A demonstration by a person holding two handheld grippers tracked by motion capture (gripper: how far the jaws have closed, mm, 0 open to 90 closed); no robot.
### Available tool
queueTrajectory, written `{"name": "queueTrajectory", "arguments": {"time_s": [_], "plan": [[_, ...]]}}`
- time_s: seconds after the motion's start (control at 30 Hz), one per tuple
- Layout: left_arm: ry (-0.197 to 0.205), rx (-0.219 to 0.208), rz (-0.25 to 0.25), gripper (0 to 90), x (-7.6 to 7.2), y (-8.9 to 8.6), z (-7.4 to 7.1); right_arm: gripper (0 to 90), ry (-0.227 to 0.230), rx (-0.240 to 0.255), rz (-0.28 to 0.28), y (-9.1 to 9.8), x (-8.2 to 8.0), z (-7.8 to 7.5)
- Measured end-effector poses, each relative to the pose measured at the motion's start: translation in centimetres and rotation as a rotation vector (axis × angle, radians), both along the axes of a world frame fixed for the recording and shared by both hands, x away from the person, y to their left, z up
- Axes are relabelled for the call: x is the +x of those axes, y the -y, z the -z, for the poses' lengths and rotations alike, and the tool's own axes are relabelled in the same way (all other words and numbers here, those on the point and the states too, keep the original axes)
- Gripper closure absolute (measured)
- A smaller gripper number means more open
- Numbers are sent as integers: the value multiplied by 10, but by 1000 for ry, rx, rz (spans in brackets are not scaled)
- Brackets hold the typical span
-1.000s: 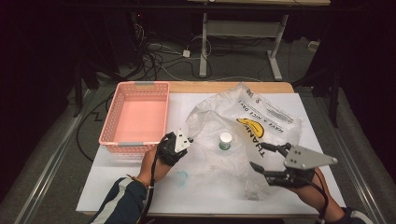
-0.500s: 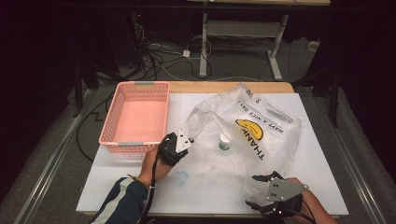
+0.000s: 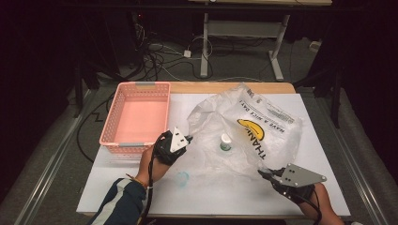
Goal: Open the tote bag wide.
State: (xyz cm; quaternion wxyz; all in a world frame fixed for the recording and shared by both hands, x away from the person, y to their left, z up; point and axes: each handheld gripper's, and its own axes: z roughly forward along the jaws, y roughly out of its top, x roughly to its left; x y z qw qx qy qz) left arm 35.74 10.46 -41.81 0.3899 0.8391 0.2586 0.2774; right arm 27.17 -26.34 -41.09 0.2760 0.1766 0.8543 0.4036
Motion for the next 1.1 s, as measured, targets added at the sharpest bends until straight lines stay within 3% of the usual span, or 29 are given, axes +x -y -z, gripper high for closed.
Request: {"name": "queueTrajectory", "arguments": {"time_s": [0.4,0.63,0.9,1.1], "plan": [[77,-74,-6,862,-17,-22,-28,881,135,71,88,10,14,-35],[121,-113,-17,862,-32,-35,-45,882,208,84,94,8,12,-55],[175,-167,-15,863,-46,-45,-67,883,245,122,80,8,13,-74],[190,-166,-12,862,-49,-44,-70,883,270,142,78,8,15,-83]]}}
